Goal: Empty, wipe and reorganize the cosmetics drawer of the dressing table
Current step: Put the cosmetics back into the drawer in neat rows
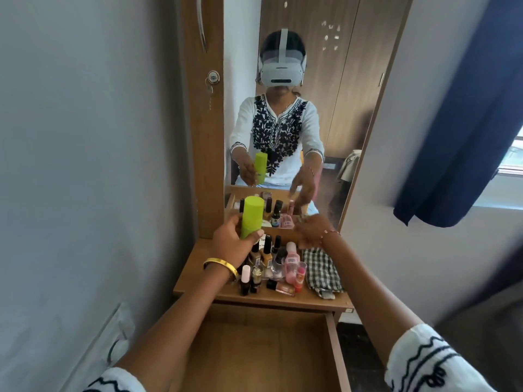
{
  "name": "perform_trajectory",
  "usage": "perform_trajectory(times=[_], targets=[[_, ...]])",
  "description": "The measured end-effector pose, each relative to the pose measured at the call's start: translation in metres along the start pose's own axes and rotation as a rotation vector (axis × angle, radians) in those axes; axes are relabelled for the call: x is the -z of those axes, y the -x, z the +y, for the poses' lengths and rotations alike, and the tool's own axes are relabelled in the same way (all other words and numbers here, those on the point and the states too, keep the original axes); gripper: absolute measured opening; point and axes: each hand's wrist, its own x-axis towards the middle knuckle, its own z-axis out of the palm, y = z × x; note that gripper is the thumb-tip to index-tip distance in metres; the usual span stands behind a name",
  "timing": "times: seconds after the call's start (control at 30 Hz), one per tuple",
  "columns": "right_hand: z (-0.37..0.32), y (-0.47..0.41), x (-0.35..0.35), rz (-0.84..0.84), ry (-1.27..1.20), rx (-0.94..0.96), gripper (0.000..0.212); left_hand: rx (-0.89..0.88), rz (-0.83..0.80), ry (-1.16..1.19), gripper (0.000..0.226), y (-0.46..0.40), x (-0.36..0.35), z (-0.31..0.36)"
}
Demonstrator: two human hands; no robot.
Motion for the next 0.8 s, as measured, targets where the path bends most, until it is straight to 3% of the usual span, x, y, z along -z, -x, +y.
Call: perform_trajectory(times=[0.07, 0.13, 0.27, 0.47, 0.8], targets=[[0.021, -0.01, -0.016, -0.113, -0.029, -0.204, 0.018, 0.02, 0.006, 0.028, 0.038, 0.0, 0.0, -0.005], [0.032, -0.015, -0.028, -0.154, -0.019, -0.284, 0.021, 0.034, 0.017, 0.05, 0.038, -0.001, 0.0, -0.009], [0.035, -0.017, -0.042, -0.117, 0.078, -0.254, 0.037, 0.077, 0.028, 0.089, 0.038, -0.004, 0.0, -0.015], [0.037, -0.023, -0.052, -0.105, 0.147, -0.235, 0.042, 0.084, 0.019, 0.105, 0.037, -0.007, -0.002, -0.021], [0.041, -0.018, -0.041, -0.029, -0.133, -0.209, 0.047, 0.102, 0.008, 0.138, 0.04, 0.0, -0.004, -0.019]])
